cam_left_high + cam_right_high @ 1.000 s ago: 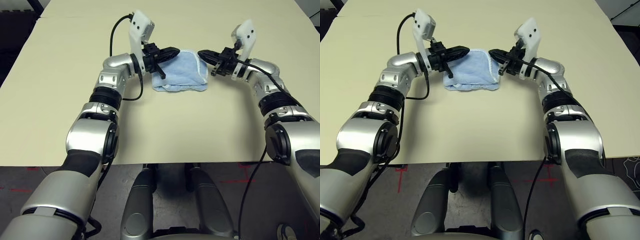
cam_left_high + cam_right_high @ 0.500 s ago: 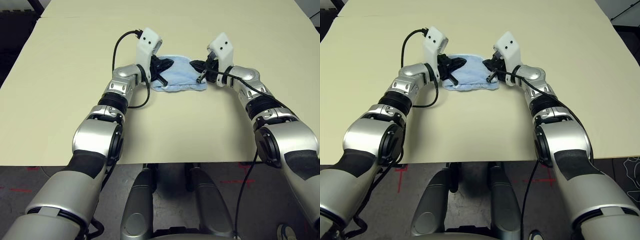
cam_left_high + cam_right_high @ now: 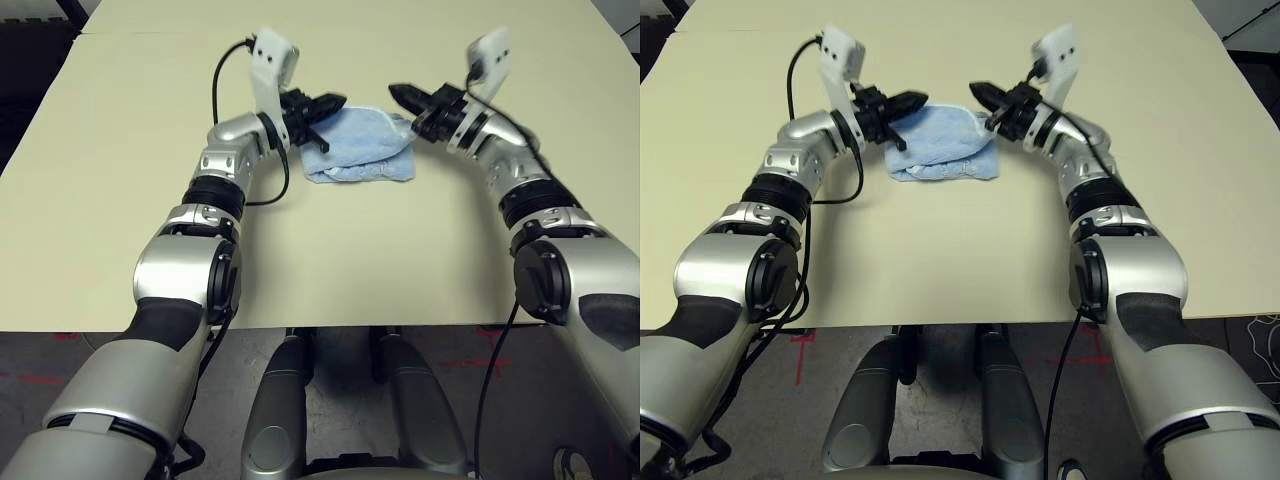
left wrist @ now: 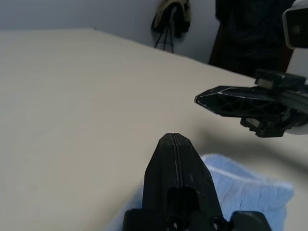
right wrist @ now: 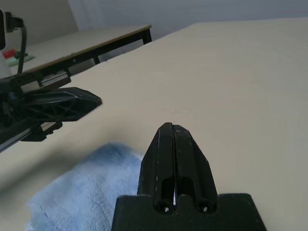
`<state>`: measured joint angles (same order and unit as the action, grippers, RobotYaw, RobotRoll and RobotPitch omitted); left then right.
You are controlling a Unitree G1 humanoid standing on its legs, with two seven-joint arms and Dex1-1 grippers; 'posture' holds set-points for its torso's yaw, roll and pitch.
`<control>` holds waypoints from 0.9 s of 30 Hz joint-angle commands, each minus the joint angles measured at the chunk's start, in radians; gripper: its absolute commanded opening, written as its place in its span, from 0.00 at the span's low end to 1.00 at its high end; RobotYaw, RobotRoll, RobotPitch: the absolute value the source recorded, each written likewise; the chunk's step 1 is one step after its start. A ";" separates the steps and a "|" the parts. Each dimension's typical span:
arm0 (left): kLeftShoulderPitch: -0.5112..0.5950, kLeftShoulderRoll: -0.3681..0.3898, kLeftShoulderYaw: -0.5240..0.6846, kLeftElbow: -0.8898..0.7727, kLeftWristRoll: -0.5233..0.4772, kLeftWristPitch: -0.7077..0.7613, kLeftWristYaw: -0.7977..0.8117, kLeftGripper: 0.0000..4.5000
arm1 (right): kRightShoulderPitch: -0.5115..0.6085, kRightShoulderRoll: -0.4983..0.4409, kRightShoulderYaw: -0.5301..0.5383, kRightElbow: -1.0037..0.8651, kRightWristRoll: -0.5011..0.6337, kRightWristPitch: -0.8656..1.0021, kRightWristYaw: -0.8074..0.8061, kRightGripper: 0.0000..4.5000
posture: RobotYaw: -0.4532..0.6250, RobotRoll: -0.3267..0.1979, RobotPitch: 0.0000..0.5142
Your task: Fold the towel and set it aside.
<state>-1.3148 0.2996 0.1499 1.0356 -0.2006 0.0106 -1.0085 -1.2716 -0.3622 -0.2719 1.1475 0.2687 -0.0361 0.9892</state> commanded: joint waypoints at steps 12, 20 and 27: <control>0.310 0.163 -0.136 -0.388 0.024 0.148 -0.117 0.78 | 0.178 -0.152 0.067 -0.187 0.045 0.483 0.144 0.69 | 0.45 0.62 0.57; 0.308 0.204 -0.161 -0.474 -0.030 0.220 -0.215 1.00 | 0.131 -0.185 0.119 -0.115 0.022 0.613 0.182 0.99 | 0.45 0.62 0.58; 0.347 0.232 -0.162 -0.650 -0.103 0.358 -0.256 1.00 | 0.062 -0.150 -0.016 -0.025 0.124 0.822 0.040 0.99 | 0.46 0.62 0.59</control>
<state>-0.9953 0.5226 0.0003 0.4293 -0.2854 0.3405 -1.2476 -1.2108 -0.5191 -0.2619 1.1018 0.3674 0.7390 1.0610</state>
